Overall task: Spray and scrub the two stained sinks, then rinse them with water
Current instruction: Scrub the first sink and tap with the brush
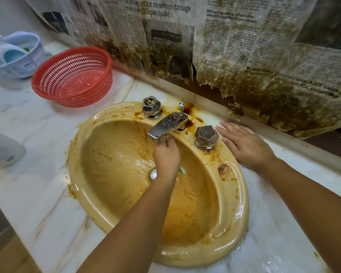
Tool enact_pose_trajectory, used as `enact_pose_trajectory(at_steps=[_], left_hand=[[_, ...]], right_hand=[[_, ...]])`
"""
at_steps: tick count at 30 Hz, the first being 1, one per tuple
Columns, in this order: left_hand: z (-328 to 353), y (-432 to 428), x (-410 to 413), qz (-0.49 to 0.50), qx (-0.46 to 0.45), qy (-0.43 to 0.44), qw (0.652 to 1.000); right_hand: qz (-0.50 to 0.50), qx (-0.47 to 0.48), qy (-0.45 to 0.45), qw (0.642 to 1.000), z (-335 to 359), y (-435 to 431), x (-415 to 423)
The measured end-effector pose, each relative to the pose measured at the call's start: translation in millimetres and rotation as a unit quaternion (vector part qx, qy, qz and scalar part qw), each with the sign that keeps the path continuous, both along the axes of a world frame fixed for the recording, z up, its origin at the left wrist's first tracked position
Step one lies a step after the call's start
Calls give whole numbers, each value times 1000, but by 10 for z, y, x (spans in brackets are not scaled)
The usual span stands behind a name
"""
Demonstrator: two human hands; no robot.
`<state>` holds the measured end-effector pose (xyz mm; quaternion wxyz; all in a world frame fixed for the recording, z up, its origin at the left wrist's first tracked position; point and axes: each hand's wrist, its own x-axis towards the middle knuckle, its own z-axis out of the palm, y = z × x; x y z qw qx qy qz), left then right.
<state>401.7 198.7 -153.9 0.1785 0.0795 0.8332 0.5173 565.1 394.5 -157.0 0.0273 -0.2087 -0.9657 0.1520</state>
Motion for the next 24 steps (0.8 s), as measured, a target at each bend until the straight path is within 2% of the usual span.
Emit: enact_pose_trajectory(at_steps=[2,5,7,10,11,13,16,18,21,22,24], left_hand=[[-134,-152,191,-55,-55,-11,997],[-444,-328,266,-118,-177,-118,970],[-428,-229,82,-78,-151,-122,978],[-131,8,-178,49,-2,-74,996],[-99,6,-166,54,6,-52,997],[-201,-105,13,-11,-52,-39,998],[-545,-294,113,-91,-151,-105,979],[-466,-228,-38,-52,-117,-78,989],[-249,-80,-194,57,19,-18,998],[-227,-92,-138,51,25,-5,998],[-377,-199,33,-21,-47,-15,999]], right_hand=[[0,-1,2,1000,1,4,-1],[4,-3,3,1000,3,4,-2],[6,-1,3,1000,-4,8,-1],[5,3,3,1000,-3,12,-8],[4,3,3,1000,-2,7,-5],[3,3,3,1000,-7,6,-2],[5,0,4,1000,-13,12,-5],[3,1,8,1000,-29,19,-7],[5,-1,12,1000,-24,13,-12],[4,-2,14,1000,-23,9,-6],[2,-2,19,1000,-22,12,1]])
